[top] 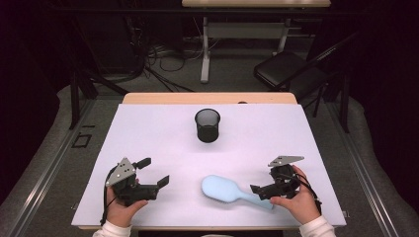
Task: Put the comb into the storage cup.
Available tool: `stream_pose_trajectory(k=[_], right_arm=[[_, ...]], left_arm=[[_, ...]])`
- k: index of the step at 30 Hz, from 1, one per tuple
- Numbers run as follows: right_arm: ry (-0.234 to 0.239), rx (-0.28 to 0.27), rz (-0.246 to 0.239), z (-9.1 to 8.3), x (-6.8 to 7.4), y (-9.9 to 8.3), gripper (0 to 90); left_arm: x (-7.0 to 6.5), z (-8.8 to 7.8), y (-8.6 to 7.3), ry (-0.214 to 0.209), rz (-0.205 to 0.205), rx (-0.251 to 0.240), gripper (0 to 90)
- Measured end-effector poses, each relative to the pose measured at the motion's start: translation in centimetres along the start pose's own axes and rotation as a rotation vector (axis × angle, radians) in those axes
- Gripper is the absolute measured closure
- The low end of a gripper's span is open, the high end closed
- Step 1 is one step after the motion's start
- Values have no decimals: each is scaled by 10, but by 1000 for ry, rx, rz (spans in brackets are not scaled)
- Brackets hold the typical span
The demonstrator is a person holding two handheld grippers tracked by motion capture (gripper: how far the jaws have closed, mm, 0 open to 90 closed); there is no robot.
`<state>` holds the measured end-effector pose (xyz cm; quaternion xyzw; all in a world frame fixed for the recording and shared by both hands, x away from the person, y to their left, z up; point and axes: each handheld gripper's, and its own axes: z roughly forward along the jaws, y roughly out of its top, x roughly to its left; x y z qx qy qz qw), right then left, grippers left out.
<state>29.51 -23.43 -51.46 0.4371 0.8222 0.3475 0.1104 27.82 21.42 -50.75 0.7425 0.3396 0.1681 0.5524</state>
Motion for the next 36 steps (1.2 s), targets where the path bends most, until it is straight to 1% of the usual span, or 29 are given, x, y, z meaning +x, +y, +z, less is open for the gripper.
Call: stream_pose_trajectory(k=[1, 4, 7, 10, 11, 13, 15, 23, 25, 26, 29, 31, 32, 33, 34, 36], right_arm=[[-4, 5, -10, -1, -1, 0, 0], [-9, 18, -11, -3, -1, 1, 0], [-6, 22, -24, -4, -3, 1, 5], [6, 32, -26, -4, -3, 1, 27], [14, 42, -34, -5, -3, 1, 34], [15, 44, -40, -5, -3, 1, 40], [18, 63, -63, -4, -1, 2, 48], [37, 100, -83, -7, -1, 6, 63], [39, 127, -102, -7, -1, 6, 65], [39, 127, -102, -7, -1, 6, 65], [33, 169, -120, -7, -1, 7, 68], [29, 180, -124, -8, -1, 7, 68], [29, 183, -141, -7, -1, 7, 69], [30, 192, -141, -7, -1, 7, 72], [30, 207, -153, -7, 0, 8, 76], [33, 206, -156, -7, 1, 8, 76]], left_arm=[[0, 0, 0, 0, -1, 0, 66], [0, 0, 0, 1, 0, -3, 66], [0, 0, 0, 1, 1, -2, 65], [0, -1, 0, 4, 1, 1, 66], [0, -1, 0, 4, 1, 1, 65], [0, -1, 0, 4, 2, 0, 65], [0, -1, 0, 2, 2, -1, 65], [-1, -1, 0, 4, 3, 1, 66], [-1, -1, 0, 4, 3, 1, 66], [-1, -1, 0, 5, 0, 2, 66], [-1, -1, 0, 5, 4, 2, 66], [-1, -1, 0, 5, -1, 0, 65], [-1, -1, 0, 5, 0, 0, 65], [-1, -1, 0, 6, -1, 1, 65], [-1, -1, 0, 6, -1, 1, 66], [-1, -1, 0, 6, 2, 1, 65]])
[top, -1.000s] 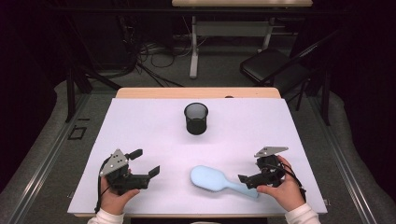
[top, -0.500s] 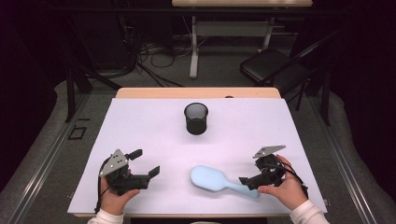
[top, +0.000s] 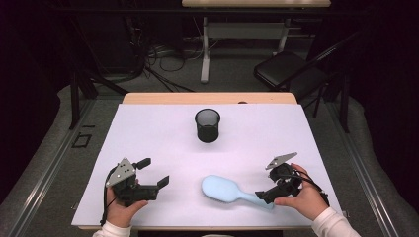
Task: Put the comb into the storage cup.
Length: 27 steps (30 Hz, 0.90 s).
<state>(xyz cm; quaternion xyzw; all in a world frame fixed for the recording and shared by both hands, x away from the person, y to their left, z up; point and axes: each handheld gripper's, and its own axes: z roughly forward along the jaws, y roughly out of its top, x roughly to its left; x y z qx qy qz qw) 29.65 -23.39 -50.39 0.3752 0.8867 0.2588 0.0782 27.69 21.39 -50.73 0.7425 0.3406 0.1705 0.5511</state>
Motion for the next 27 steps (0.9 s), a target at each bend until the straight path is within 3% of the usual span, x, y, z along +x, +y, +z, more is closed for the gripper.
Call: stream_pose_trajectory(k=[7, 27], right_arm=[[-15, 36, -77, 0, 4, 5, 110], [-19, 66, -179, 5, 13, 12, 152]], left_arm=[[0, 0, 0, -1, 1, 1, 65], [0, 0, 0, 0, 1, 1, 66]])
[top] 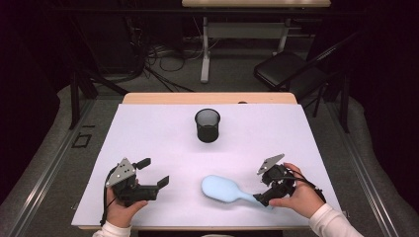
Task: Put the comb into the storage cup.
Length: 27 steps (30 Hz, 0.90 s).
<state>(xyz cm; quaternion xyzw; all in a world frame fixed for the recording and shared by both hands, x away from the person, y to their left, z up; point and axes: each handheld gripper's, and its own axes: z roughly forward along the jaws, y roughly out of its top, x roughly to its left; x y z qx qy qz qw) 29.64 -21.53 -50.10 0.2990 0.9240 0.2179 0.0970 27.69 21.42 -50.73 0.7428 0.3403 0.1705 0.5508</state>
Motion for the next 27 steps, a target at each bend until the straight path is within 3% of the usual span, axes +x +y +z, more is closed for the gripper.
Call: stream_pose_trajectory(k=[7, 20, 27], right_arm=[[6, 1, -26, 0, 2, 3, 190], [17, 59, -77, 7, 7, 6, 222], [18, 57, -94, 9, 9, 8, 238]], left_arm=[[0, 0, 0, 0, 1, 0, 66], [0, 0, 0, 0, -3, 0, 65], [0, 1, 0, 0, -6, -1, 66]])
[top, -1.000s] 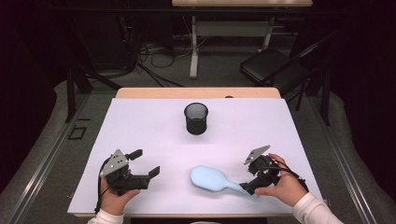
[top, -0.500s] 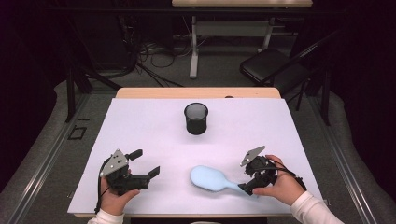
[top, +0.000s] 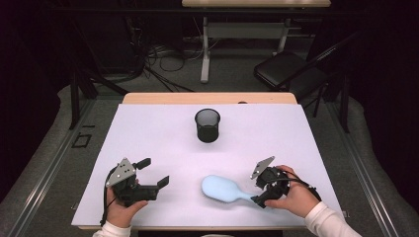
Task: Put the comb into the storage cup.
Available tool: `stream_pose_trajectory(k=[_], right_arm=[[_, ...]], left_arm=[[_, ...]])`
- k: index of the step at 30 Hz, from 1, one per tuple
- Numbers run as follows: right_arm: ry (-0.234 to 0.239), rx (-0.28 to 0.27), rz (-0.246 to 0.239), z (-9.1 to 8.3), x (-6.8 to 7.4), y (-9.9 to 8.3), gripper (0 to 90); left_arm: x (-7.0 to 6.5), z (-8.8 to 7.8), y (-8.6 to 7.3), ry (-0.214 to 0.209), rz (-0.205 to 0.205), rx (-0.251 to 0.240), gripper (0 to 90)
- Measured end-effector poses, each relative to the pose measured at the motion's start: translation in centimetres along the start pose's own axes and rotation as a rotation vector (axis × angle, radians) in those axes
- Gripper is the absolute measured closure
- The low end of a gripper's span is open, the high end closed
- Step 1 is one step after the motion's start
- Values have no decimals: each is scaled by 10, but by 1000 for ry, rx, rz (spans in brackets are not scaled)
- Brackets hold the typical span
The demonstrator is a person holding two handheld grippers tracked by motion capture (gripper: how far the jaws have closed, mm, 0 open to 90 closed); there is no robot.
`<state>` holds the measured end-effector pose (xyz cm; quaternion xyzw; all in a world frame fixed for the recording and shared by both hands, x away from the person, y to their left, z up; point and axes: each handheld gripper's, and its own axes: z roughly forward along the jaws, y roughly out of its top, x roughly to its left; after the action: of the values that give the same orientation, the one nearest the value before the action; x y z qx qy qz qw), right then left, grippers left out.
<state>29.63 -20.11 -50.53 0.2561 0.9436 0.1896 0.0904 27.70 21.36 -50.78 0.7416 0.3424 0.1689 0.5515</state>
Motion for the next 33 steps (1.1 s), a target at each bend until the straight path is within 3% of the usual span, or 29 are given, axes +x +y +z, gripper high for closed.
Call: stream_pose_trajectory(k=[23, 33], right_arm=[[22, -1, -37, 3, 4, 6, 277], [47, 31, -42, 7, 7, 7, 311]], left_arm=[[1, 0, 0, 2, 0, 2, 65], [0, 0, 0, 4, 0, 2, 66]])
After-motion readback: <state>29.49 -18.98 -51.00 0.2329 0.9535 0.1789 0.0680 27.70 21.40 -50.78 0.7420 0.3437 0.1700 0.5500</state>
